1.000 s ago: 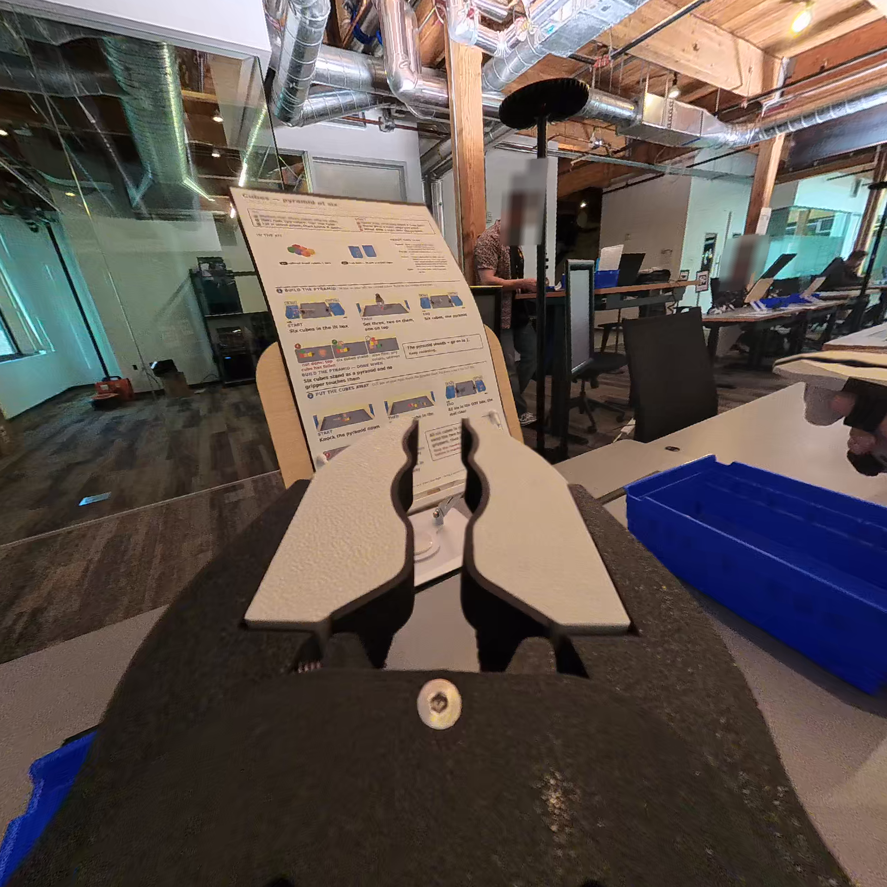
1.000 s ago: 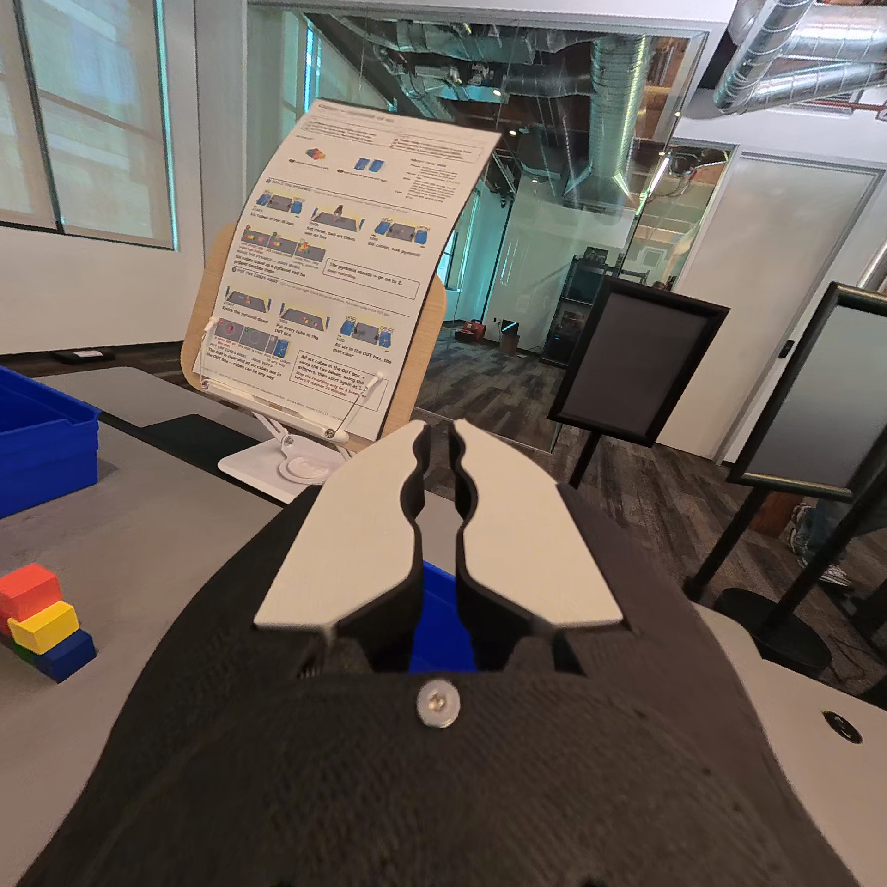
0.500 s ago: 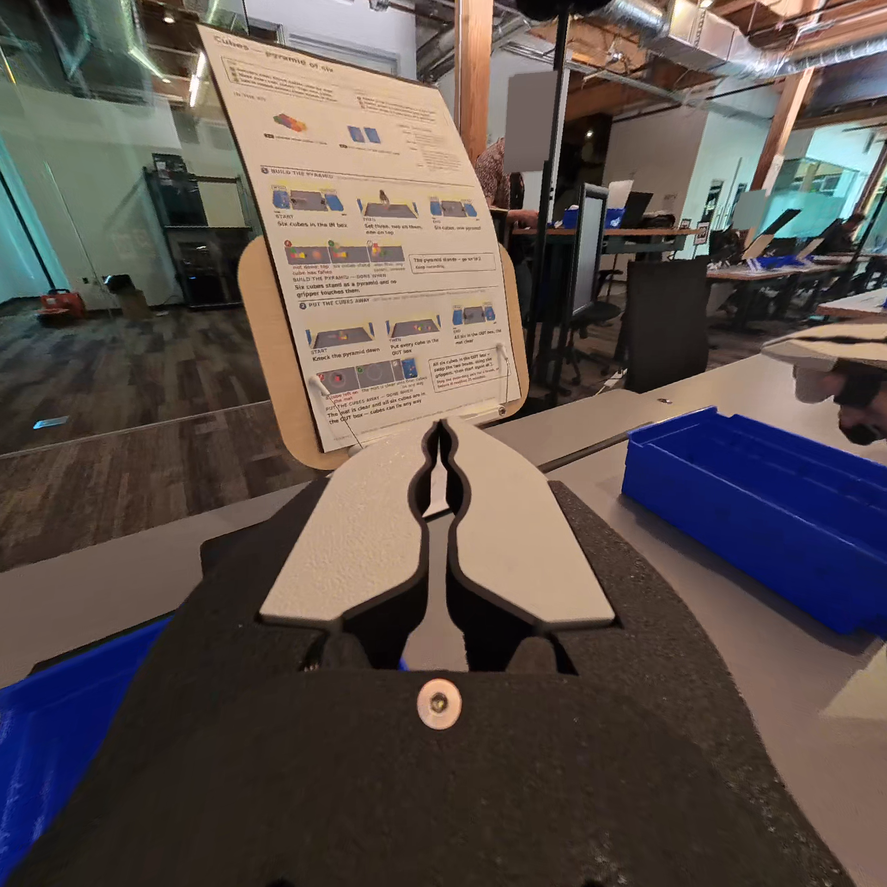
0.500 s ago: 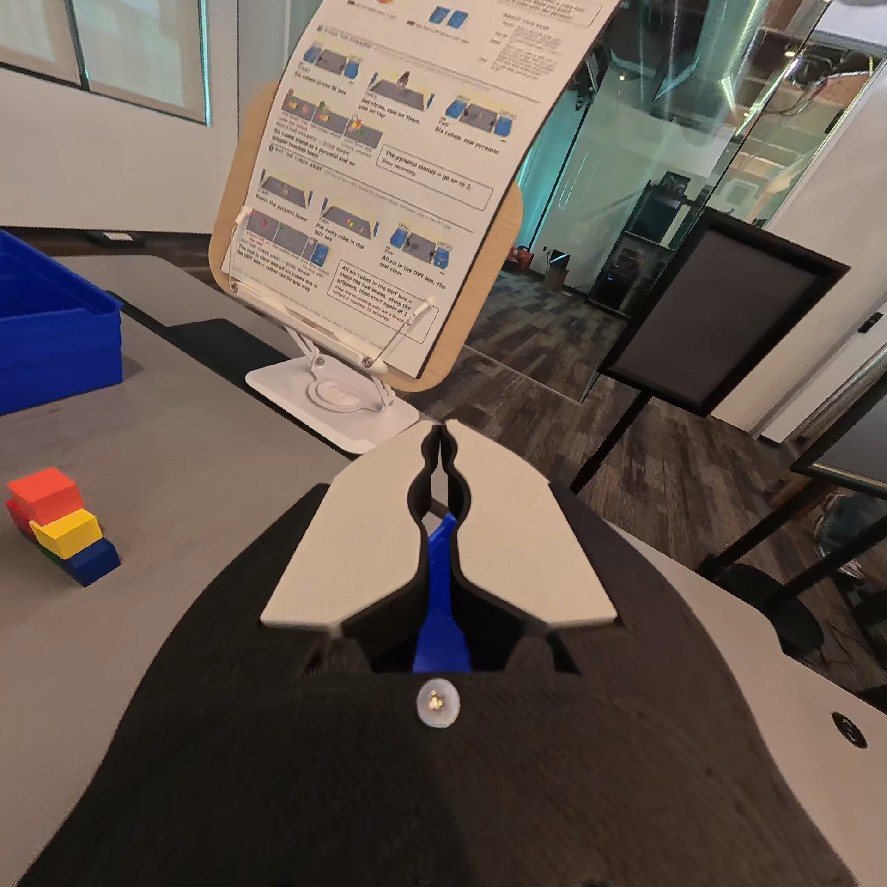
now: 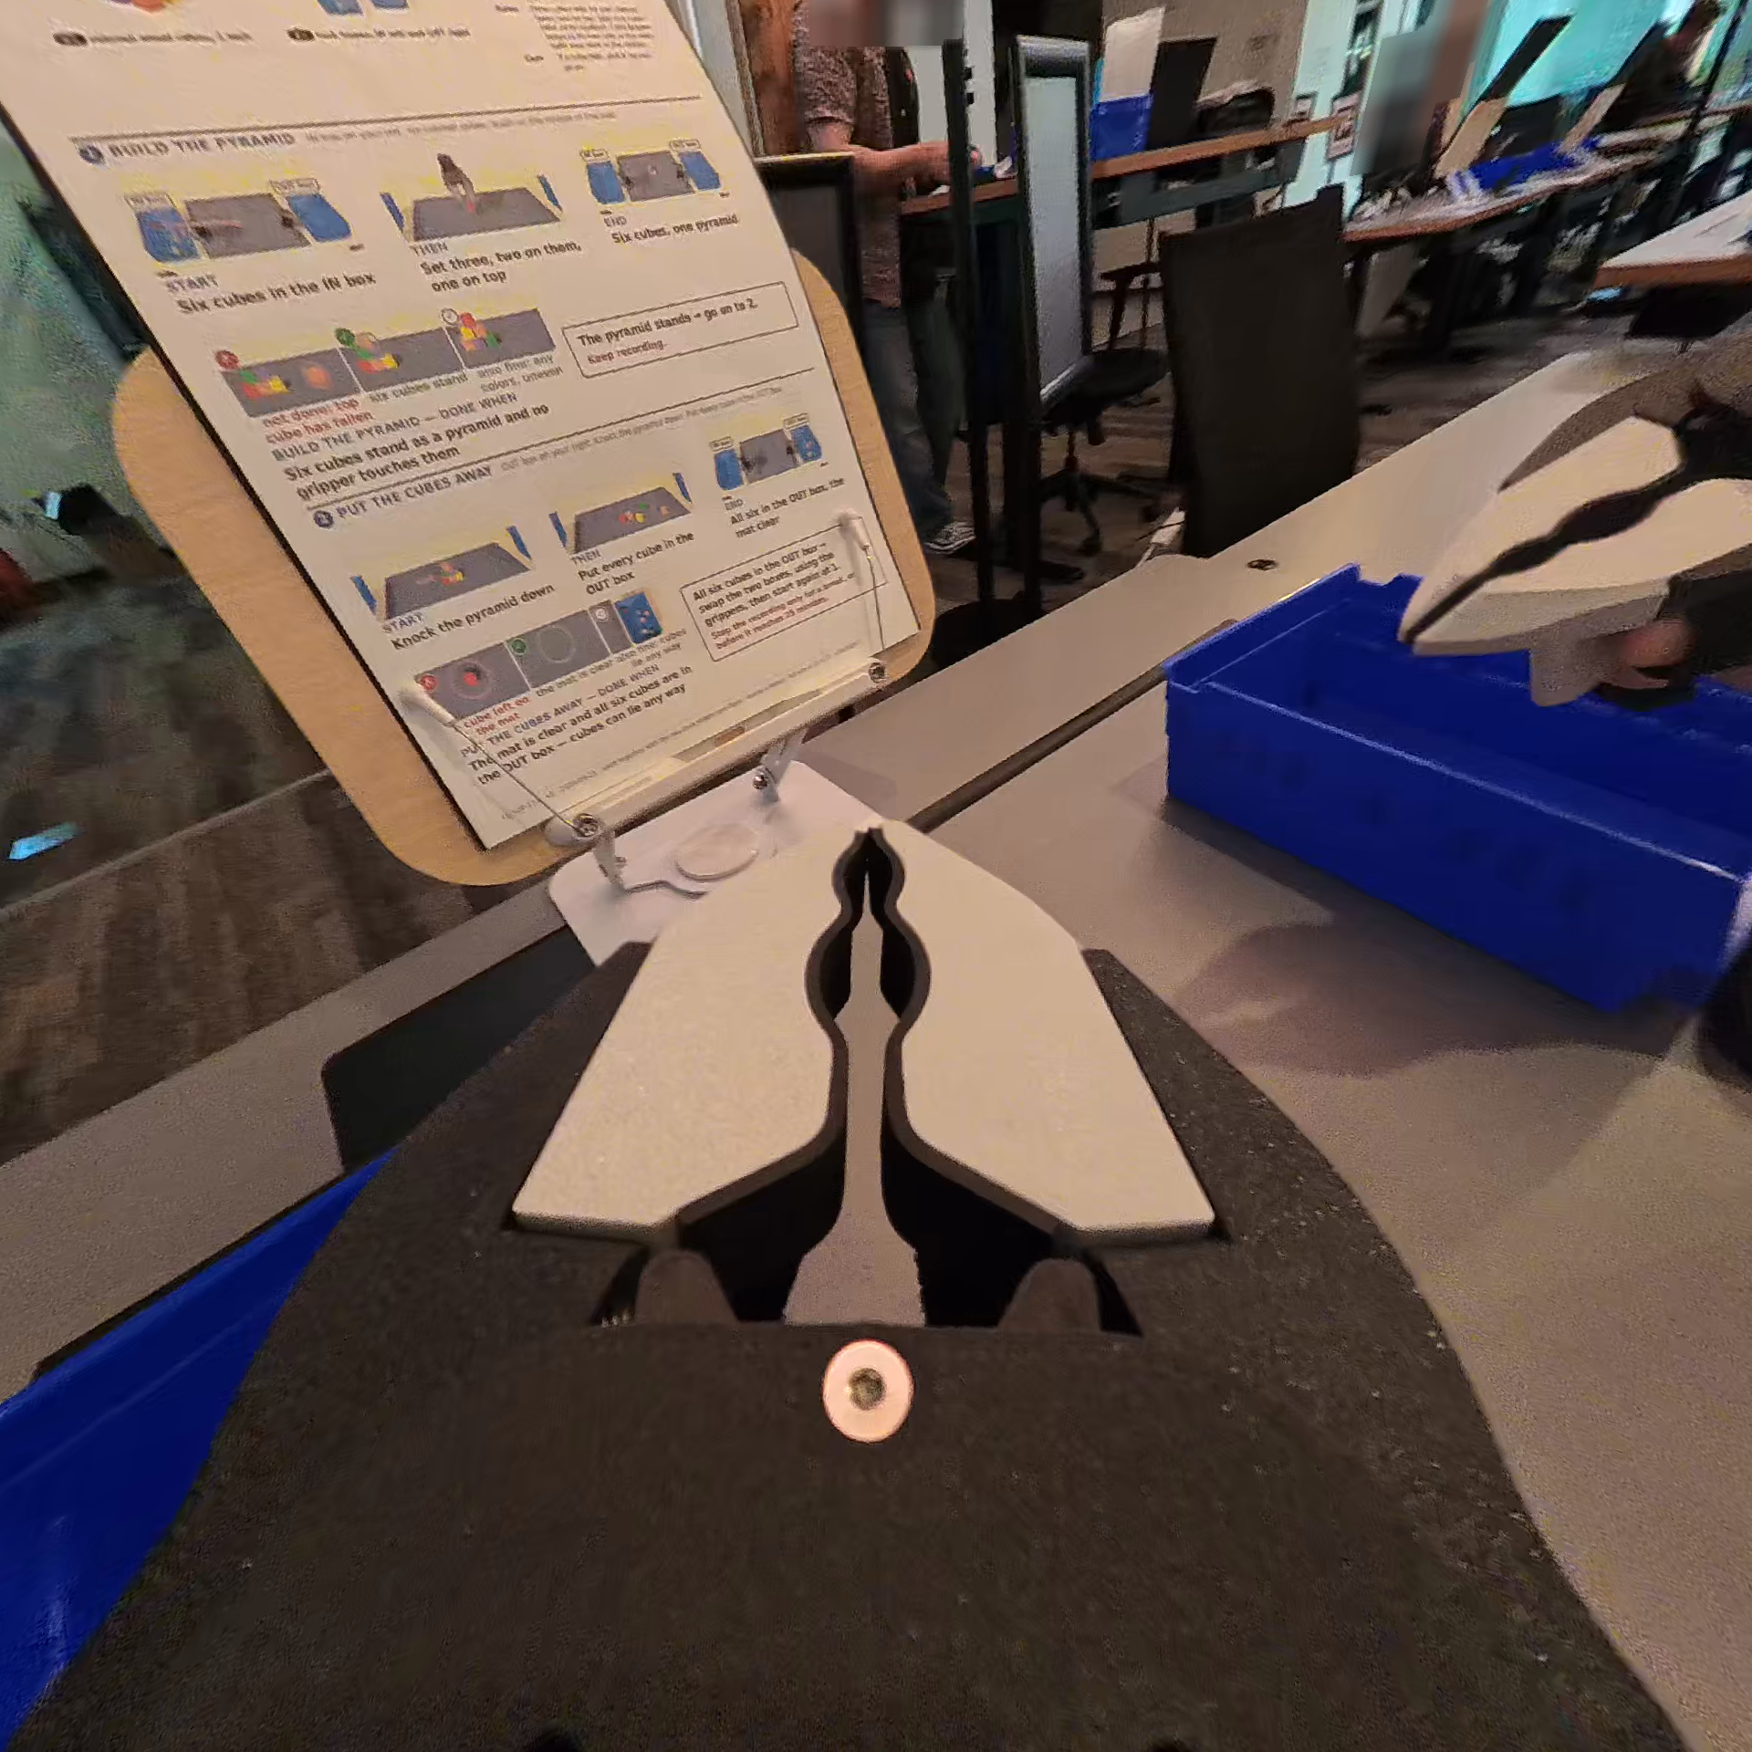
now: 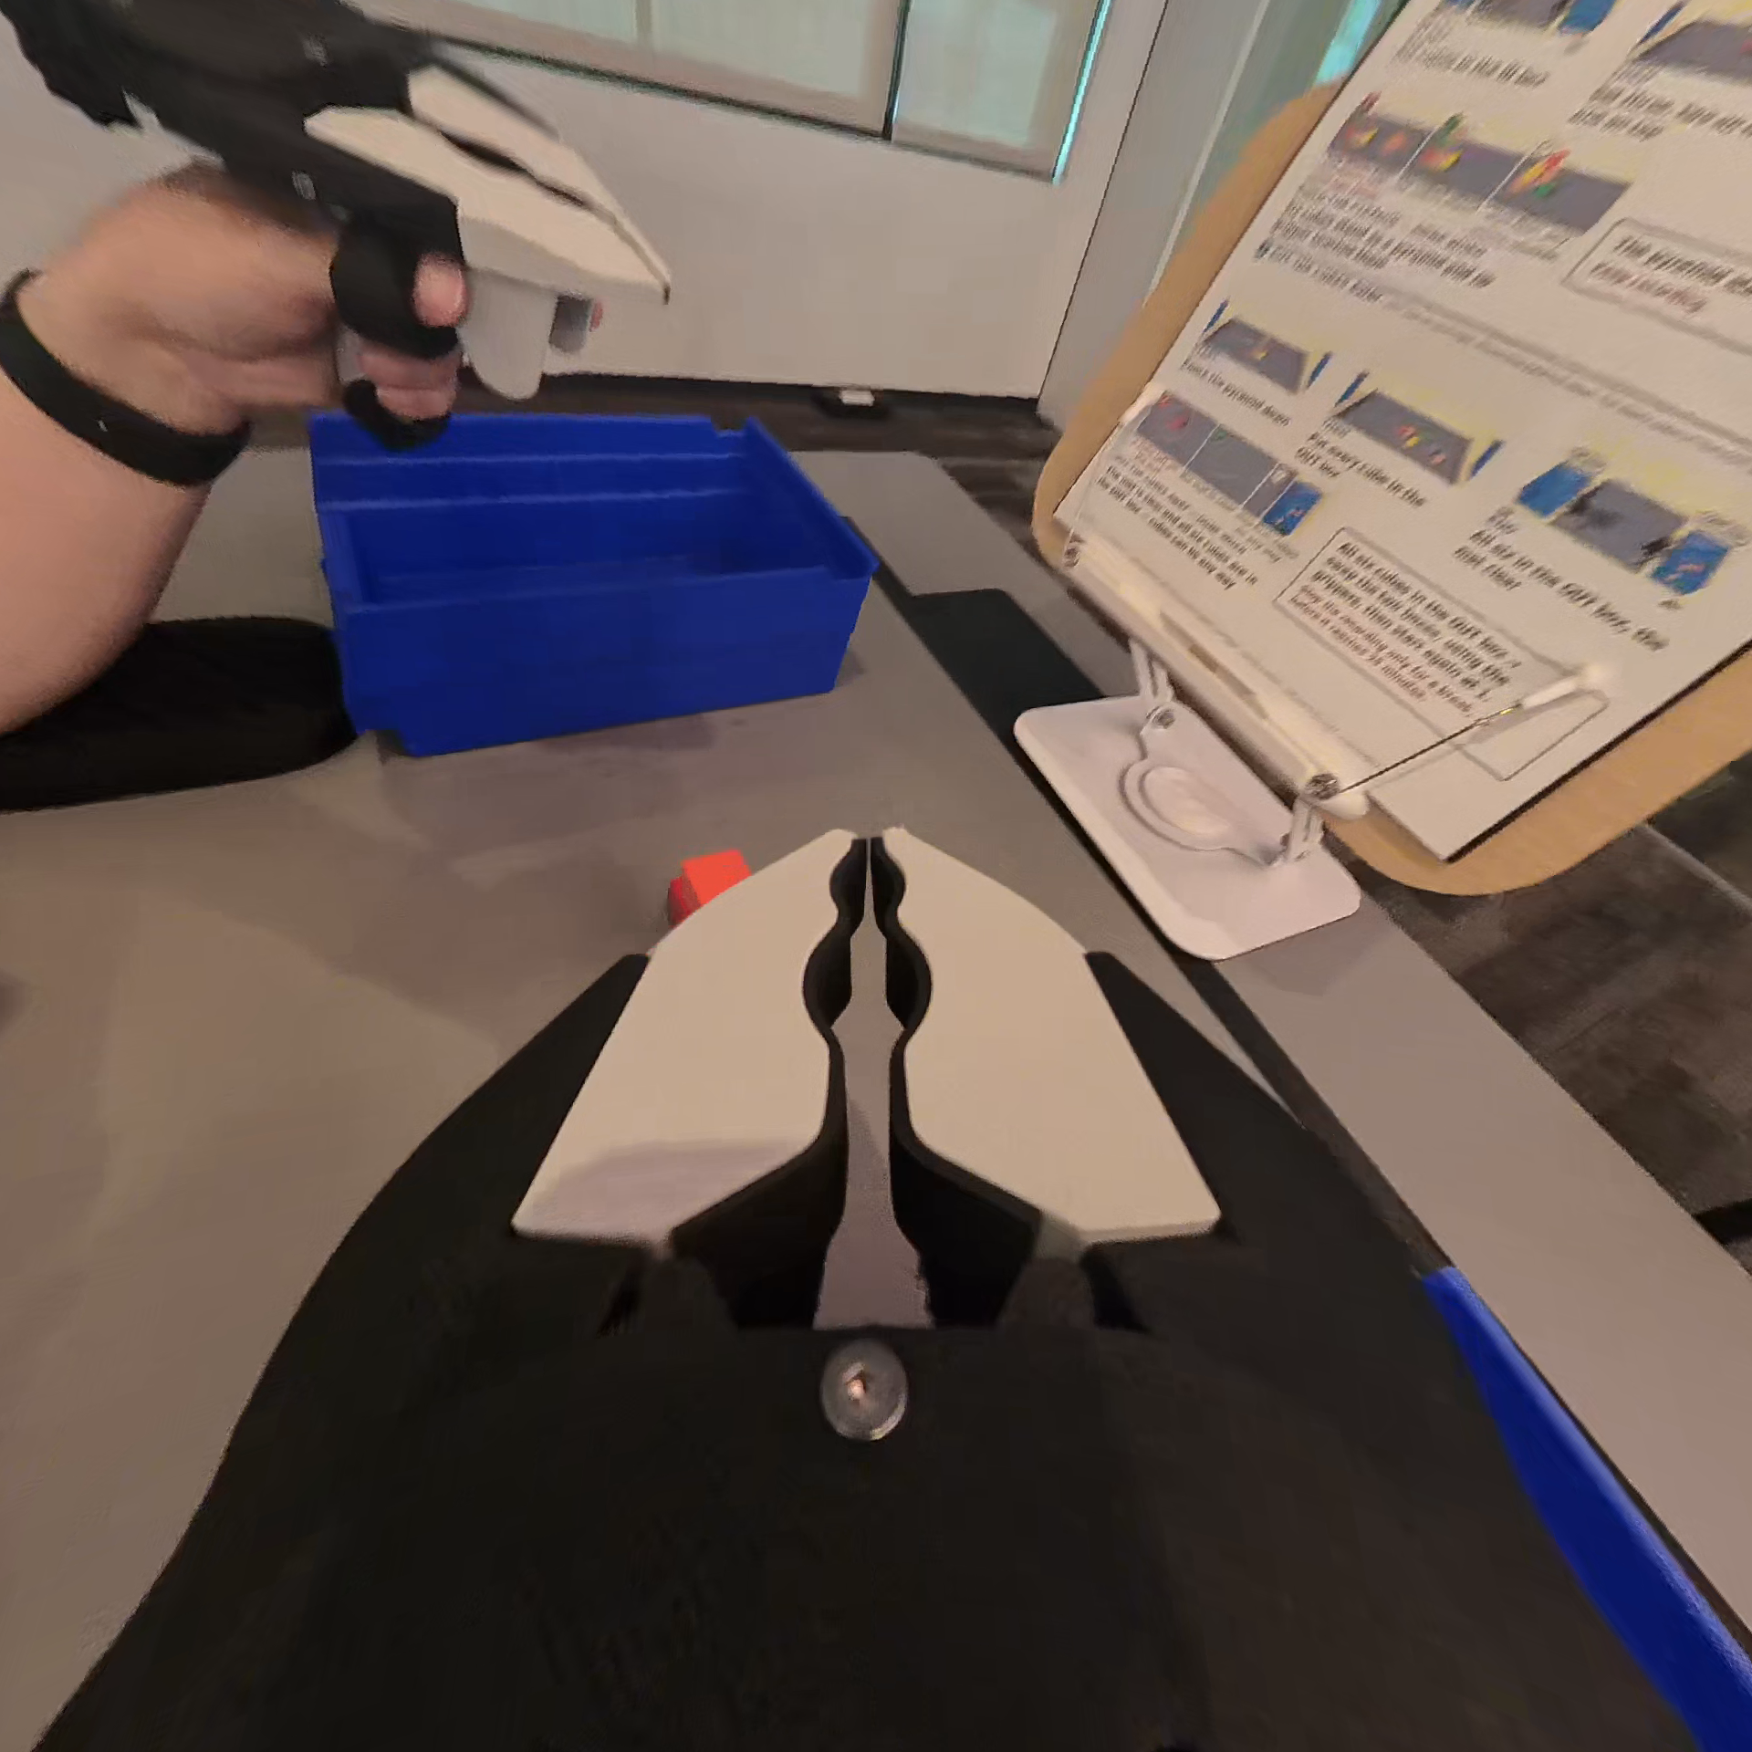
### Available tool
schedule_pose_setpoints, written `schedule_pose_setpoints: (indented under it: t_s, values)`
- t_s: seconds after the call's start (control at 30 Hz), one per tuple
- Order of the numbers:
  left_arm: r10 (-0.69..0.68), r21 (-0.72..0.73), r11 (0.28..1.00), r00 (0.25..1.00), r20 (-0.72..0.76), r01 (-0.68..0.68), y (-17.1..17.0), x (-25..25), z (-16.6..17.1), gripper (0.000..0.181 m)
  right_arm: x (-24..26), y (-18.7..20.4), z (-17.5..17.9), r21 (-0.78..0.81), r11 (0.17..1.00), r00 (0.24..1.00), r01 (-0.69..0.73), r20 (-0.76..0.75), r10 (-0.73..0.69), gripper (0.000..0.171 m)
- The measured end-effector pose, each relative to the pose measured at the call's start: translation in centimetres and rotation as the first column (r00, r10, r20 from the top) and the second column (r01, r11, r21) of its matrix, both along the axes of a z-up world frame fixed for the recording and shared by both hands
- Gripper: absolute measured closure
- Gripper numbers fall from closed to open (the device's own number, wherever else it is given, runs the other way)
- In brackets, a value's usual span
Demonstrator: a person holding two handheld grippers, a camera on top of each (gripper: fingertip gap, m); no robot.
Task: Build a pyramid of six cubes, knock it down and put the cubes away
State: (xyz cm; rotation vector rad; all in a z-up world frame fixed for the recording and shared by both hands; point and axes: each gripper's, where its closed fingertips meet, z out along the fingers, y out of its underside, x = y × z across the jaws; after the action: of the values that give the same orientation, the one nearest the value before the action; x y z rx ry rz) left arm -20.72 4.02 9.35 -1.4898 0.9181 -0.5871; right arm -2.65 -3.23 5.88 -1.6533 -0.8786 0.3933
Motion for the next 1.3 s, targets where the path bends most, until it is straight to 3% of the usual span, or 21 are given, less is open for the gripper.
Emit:
schedule_pose_setpoints:
  t_s: [0.17, 0.37, 0.53, 0.67, 1.3]
  values:
    - [-0.08, -0.025, 0.997, 0.995, -0.064, 0.079, -1.5, 3.7, -2.6, 0.181, -2.1, -0.6, -3.7, -0.119, 0.988, 0.984, -0.095, 0.14, 0.111, 0.17]
    - [-0.053, 0.024, 0.998, 0.977, -0.205, 0.059, -1.3, 4.3, -4.3, 0.181, -2.1, -0.2, -4.9, -0.115, 0.992, 0.968, -0.048, 0.242, 0.074, 0.17]
    - [-0.1, -0.006, 0.995, 0.974, -0.205, 0.101, -1.9, 4.4, -4.2, 0.181, -1.9, 0.2, -5.3, -0.091, 0.996, 0.952, -0.019, 0.302, 0.046, 0.17]
    - [-0.049, 0.044, 0.997, 0.972, -0.228, 0.06, -1.3, 3.6, -3.8, 0.181, -1.5, 0.5, -6.0, -0.077, 0.997, 0.931, 0.011, 0.365, 0.018, 0.17]
    - [0.01, 0.067, 0.998, 0.959, -0.283, 0.009, -0.4, 1.8, -3.3, 0.181, -0.4, 0.9, -6.4, -0.09, 0.995, 0.929, 0.045, 0.37, -0.008, 0.17]
